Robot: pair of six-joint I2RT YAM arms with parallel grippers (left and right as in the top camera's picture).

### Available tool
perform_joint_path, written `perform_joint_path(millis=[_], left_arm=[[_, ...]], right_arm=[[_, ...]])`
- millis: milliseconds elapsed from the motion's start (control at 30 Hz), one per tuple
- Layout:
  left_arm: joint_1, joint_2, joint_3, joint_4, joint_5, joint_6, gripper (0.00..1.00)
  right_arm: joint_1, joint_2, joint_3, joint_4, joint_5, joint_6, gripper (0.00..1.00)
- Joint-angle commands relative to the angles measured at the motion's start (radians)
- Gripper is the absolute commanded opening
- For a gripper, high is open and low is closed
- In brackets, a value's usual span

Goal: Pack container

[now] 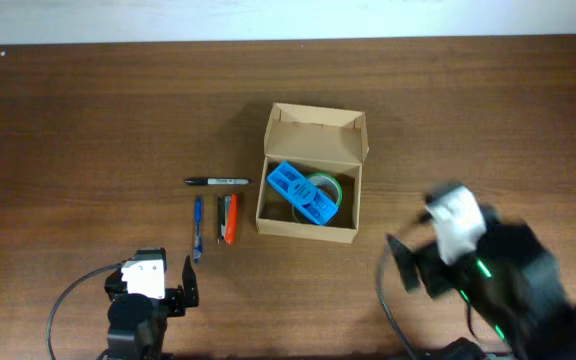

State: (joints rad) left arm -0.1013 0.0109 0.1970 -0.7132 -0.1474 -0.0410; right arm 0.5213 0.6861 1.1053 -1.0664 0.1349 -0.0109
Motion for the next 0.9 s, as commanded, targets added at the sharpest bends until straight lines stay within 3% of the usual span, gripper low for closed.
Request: perform_joint_path(millis=[0, 233, 867], left_arm=[[0.006, -0.006, -0.006, 0.002, -0.010, 0.020, 0.99], [0.006, -0.006, -0.006, 0.002, -0.010, 0.020, 1.00], [0.006, -0.006, -0.006, 0.002, -0.010, 0.020, 1.00]], right_arm=[[-0.006, -0.163, -0.098, 0.008, 0.032, 0.086, 1.00], [-0.006, -0.393, -0.191, 0.008, 0.035, 0.098, 0.99], [-0.006, -0.403, -0.191, 0.008, 0.034, 0.098, 0.99]])
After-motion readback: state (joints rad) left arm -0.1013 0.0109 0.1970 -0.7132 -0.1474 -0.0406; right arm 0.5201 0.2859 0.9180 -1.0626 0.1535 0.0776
